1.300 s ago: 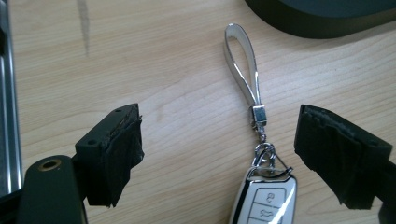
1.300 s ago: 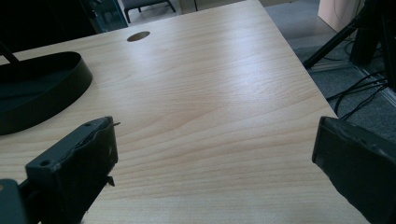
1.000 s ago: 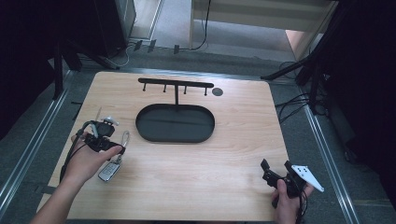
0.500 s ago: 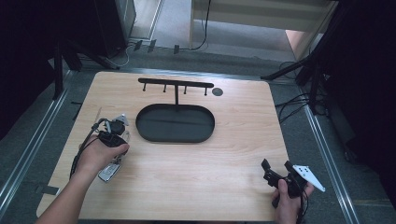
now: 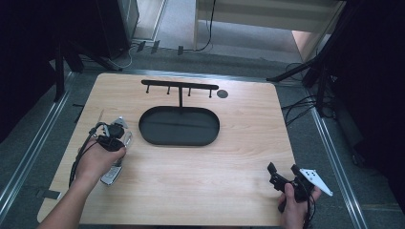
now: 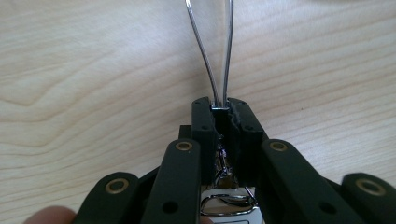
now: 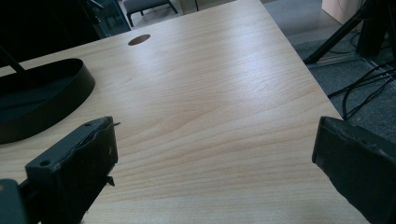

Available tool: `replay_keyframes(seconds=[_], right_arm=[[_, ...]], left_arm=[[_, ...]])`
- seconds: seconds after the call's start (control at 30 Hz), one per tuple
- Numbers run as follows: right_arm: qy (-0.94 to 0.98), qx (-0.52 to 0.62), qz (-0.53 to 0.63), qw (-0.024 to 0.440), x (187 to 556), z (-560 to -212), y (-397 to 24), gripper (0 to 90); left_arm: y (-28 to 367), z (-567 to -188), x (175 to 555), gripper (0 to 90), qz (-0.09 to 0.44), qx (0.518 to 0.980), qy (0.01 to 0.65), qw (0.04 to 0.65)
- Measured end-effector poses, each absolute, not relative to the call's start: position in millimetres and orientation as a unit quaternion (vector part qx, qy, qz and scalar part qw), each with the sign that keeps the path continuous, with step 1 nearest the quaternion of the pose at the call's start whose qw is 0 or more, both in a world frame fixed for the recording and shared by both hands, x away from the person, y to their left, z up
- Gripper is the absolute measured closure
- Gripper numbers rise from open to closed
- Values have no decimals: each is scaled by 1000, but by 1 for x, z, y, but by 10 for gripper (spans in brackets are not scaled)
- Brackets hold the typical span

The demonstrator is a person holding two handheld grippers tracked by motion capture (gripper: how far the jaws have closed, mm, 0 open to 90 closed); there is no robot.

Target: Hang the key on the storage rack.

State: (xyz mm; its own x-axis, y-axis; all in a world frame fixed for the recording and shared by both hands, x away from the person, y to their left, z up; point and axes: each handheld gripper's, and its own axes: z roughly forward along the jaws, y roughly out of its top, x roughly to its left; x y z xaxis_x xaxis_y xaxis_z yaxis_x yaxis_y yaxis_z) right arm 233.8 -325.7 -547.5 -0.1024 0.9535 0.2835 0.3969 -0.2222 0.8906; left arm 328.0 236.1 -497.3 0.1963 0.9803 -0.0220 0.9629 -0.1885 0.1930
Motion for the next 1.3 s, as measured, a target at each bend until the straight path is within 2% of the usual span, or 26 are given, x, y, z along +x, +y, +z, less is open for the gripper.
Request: replay_keyframes(seconds=[0.27,0.53,0.57,0.6,0.63,0.7,0.8,0.9,1.3], right_arm=[[556,607,491,283,234,-547,-326,0],[556,608,491,284,234,-548,-326,0],[556,608,491,283,234,-548,-326,0],[556,608,491,283,234,-548,-326,0],[556,608,491,283,234,-548,-326,0],[556,608,491,283,234,-548,-326,0],[556,608,491,283,234,-548,-326,0],[556,608,491,284,234,-547,-326,0],[555,608,492,282,234,-548,-326,0]], left_arm=[[246,-478,322,830,112,747,642,136],[253,-456,317,831,197,712,642,205],[255,-450,315,830,213,706,632,237],[255,-450,315,830,213,706,632,237],[254,-445,312,830,240,698,619,267],[254,-442,310,830,248,696,607,291],[248,-437,306,830,300,694,573,317],[241,-429,304,830,323,676,554,362],[220,-430,308,829,403,620,488,464]])
